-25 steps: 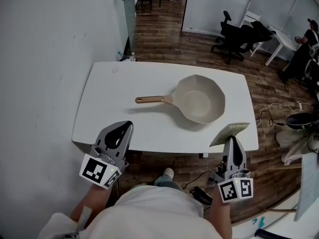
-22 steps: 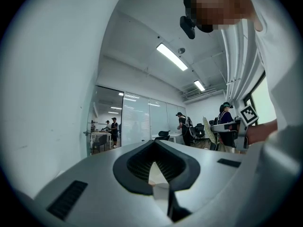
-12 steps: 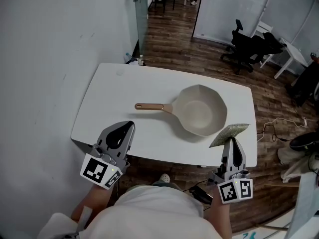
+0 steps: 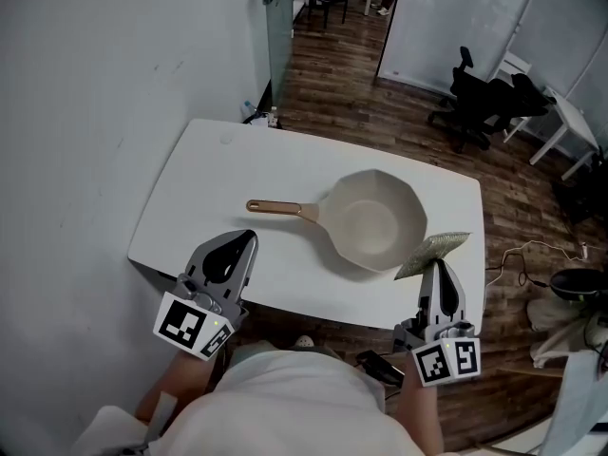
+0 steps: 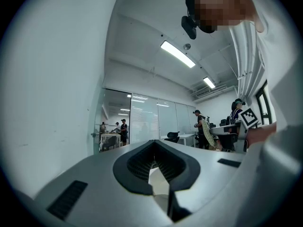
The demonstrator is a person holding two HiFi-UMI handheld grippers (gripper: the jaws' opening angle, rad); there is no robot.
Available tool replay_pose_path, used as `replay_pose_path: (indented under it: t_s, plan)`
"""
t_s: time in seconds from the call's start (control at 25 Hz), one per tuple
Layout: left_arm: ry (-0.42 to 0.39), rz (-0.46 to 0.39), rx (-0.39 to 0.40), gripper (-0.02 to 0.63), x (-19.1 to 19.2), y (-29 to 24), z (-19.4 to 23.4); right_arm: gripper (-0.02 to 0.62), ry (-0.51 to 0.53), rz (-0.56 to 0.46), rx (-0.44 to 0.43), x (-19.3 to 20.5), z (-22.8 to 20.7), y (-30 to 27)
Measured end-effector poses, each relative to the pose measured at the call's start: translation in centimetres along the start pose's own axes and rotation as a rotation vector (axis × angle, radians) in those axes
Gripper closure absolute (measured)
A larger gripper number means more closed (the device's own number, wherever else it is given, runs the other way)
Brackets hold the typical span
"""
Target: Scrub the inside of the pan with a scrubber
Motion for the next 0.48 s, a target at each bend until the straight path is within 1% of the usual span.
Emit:
replay_pose_path:
  t_s: [0.2, 0.36, 0.48]
  plan:
    - [-0.004, 0.01, 0.015, 0.594, 0.4, -1.0, -1.1, 0.568, -0.008, 0.016, -0.013, 0.6, -1.0, -0.3]
    - [-0.003, 0.027, 0.015, 0.594, 0.6, -1.0, -1.1, 0.568, -0.017, 0.02, -0.016, 0.8, -1.3, -0.4]
    - [-0.022, 0.053, 0.016, 0.594, 0.8, -1.2, -1.0, 0.568, -0.024, 0.028, -0.011, 1.1, -1.5, -0.5]
Point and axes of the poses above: the fingertips, and each gripper's own axes: y backward along the fingers, z to its left, x out of its underside, the point moved 10 cm from there along y, backward along the fingers, and after that the axes turned 10 degrees about x, right-handed, at the moved point
